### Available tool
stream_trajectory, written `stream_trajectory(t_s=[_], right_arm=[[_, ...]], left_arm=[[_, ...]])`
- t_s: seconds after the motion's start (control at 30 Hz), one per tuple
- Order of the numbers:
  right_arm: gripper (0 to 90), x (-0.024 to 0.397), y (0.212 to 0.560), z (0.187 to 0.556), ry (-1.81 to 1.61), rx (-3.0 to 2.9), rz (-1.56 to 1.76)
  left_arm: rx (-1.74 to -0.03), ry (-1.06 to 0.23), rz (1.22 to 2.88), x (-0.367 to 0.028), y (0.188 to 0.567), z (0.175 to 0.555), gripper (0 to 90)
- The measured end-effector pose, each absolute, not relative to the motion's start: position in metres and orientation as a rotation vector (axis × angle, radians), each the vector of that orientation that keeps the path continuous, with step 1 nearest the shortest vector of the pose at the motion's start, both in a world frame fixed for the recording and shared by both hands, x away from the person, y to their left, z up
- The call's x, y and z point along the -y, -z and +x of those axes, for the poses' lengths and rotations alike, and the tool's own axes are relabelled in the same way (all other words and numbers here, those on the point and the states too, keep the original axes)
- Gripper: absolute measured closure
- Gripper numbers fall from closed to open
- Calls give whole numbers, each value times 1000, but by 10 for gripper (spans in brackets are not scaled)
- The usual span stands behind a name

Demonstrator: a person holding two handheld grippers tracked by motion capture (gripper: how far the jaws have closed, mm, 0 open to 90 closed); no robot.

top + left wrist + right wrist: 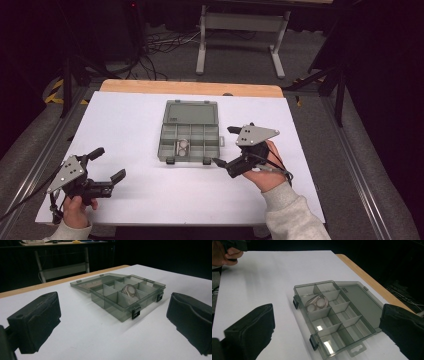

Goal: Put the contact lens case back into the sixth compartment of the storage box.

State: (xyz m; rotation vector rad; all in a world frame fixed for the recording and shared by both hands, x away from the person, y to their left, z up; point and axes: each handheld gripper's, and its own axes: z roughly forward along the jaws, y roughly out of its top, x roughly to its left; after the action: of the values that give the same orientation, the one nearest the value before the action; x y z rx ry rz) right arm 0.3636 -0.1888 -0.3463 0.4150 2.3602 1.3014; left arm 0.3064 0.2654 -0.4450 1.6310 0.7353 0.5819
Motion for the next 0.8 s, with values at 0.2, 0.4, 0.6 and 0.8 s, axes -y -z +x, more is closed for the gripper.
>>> stream_trajectory(t_s=[0.2, 0.4, 0.6, 0.8], right_arm=[[4, 203, 354, 359, -1334, -2327, 459], [4, 213, 362, 354, -1363, -2306, 490], [4, 228, 378, 346, -1397, -2266, 526], [4, 237, 391, 342, -1413, -2247, 558]], left_arm=[[-737, -587, 1626, -266, 445, 306, 3], [-740, -592, 1615, -266, 446, 306, 3], [-747, -604, 1607, -266, 447, 306, 4], [-745, -605, 1603, -266, 448, 307, 3]])
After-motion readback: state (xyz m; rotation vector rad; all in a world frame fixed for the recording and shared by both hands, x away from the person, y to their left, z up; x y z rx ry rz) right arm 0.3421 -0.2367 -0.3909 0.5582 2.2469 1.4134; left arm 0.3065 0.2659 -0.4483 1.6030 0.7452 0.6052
